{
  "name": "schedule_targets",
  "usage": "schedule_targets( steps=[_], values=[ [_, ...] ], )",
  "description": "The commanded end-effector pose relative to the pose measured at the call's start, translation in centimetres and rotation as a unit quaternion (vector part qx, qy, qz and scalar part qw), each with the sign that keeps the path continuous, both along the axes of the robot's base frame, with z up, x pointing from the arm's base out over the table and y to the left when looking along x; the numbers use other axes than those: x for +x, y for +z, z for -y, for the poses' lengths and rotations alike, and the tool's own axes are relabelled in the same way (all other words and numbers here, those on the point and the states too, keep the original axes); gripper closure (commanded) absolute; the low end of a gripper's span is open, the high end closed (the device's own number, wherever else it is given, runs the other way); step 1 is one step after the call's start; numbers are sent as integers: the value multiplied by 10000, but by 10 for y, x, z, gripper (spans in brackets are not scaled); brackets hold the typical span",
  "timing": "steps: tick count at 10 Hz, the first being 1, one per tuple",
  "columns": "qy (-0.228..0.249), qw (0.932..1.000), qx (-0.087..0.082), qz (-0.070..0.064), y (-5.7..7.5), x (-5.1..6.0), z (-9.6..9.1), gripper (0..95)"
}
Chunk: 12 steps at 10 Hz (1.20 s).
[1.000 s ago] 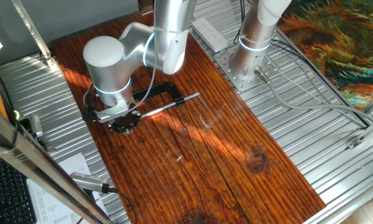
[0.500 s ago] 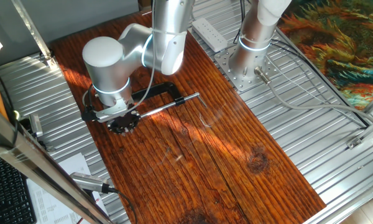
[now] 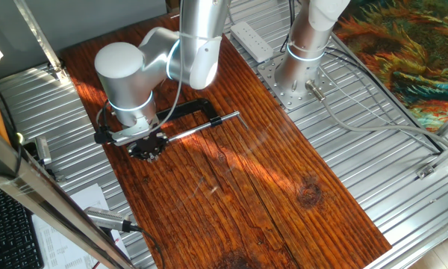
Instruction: Sharpen the pencil with a pencil sharpener
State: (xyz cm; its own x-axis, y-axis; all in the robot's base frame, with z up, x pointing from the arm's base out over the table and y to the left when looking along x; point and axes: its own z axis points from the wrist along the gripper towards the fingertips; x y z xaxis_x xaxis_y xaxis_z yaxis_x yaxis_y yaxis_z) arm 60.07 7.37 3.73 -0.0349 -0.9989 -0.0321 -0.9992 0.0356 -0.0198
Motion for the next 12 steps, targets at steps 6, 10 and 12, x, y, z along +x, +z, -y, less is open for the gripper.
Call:
schedule_targets(
  steps=[6,10,12],
  values=[
    [134,9998,156,8,3,0,0,950],
    [217,9987,453,30,3,0,0,760],
    [211,9981,584,24,3,0,0,760]
  ],
)
